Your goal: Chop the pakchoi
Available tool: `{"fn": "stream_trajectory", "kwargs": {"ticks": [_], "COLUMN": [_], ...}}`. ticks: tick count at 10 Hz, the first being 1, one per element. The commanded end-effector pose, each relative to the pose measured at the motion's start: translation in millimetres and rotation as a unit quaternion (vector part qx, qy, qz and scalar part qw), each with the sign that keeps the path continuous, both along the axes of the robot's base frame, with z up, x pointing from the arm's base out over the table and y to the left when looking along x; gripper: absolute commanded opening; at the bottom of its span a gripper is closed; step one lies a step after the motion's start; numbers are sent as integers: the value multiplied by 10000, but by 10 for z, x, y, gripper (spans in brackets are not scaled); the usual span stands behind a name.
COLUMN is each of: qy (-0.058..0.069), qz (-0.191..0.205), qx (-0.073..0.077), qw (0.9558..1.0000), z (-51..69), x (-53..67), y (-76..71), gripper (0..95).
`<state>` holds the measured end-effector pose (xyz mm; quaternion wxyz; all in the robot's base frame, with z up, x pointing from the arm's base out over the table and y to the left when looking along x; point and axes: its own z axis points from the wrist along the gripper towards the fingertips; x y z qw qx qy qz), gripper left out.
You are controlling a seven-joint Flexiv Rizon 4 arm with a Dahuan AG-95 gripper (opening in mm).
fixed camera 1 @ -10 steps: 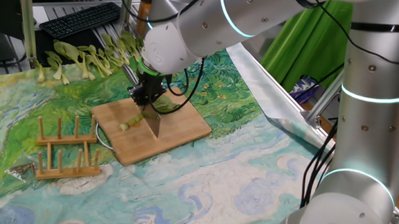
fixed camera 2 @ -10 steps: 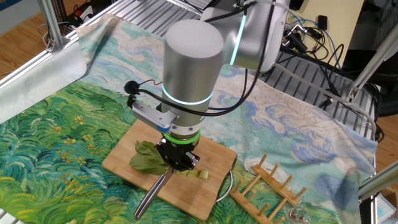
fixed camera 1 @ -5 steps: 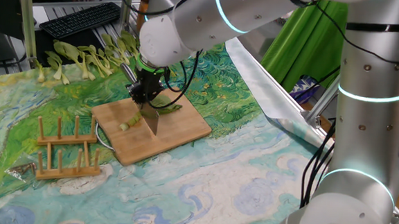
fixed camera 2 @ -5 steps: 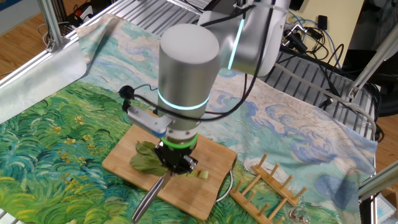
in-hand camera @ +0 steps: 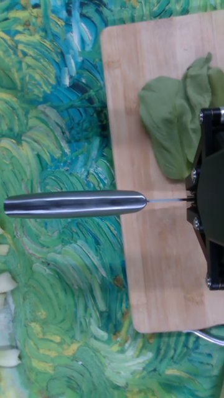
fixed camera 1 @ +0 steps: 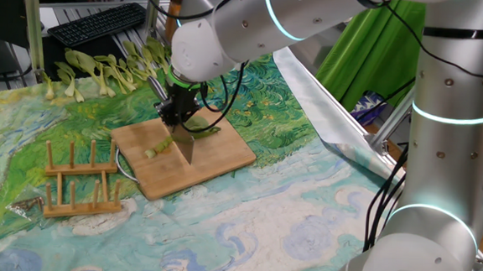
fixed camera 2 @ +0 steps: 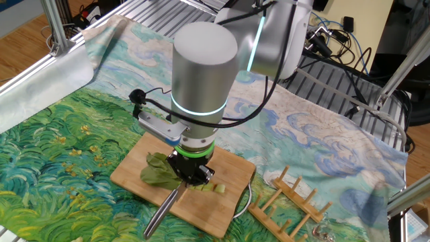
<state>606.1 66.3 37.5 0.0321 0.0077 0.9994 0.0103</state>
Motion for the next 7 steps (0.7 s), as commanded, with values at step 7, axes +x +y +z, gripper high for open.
{"fn": "stream_trajectory", "kwargs": {"ticks": [7], "qy": [45], "qz": [76], "qx": [-70], "qw": [9999], "z": [146], "x": [-27], "y": [-83], "gripper": [0]}}
